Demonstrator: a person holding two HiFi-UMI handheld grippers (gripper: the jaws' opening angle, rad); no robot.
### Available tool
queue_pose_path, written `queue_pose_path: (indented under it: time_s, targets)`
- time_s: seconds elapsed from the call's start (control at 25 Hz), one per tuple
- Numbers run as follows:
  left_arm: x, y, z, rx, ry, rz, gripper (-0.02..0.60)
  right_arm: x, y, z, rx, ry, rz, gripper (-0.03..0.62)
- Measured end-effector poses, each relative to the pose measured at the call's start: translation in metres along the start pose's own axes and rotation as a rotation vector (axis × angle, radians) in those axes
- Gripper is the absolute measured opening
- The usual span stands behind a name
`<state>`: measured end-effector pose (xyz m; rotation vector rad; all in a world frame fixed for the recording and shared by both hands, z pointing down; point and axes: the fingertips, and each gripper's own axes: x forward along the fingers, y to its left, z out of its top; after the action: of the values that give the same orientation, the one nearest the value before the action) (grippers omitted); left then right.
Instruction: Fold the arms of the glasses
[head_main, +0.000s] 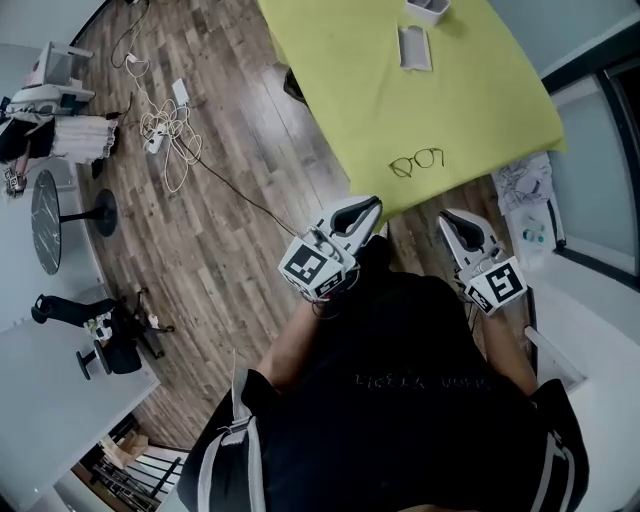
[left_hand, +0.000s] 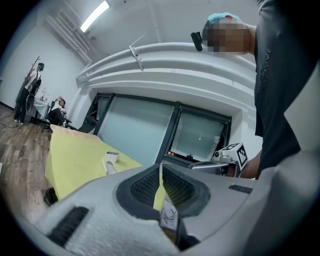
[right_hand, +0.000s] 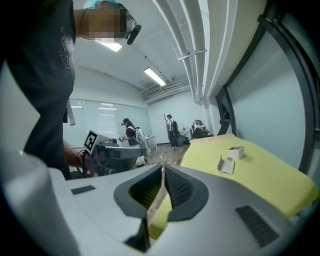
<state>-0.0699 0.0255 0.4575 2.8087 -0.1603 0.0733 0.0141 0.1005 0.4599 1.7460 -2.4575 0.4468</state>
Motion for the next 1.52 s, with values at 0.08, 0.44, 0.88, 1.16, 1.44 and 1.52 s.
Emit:
queue_pose_path:
  time_s: [0.08,0.44,0.88,1.16,1.44,1.52]
  targets:
    - [0.005,0.011,-0.002,-0.017,0.002,-0.011,0.032,0.010,-0.007,0.003,-0.021,0.011,-0.007,0.035]
    - [0.022,0.040,-0.020,-0.057,0.065,0.006,0.032,0.022,-0.045,-0.003,-0.172,0.117,-0.080,0.035]
    - [0.054,0.056,-0.032,-0.048,0.075,0.161,0.032,0.039,-0.102,-0.028,-0.217,0.206,0.066,0.035]
    - [0.068,0.058,-0.048,-0.055,0.098,0.304,0.032,0.047,-0.136,-0.061,-0.320,0.335,0.256,0.035]
    - [0.062,0.060,-0.069,0.007,0.177,0.349,0.032,0.059,-0.150,-0.097,-0.431,0.457,0.364,0.035]
    - [0.060,0.062,-0.078,0.022,0.192,0.346,0.032,0.065,-0.152,-0.103,-0.474,0.488,0.382,0.035]
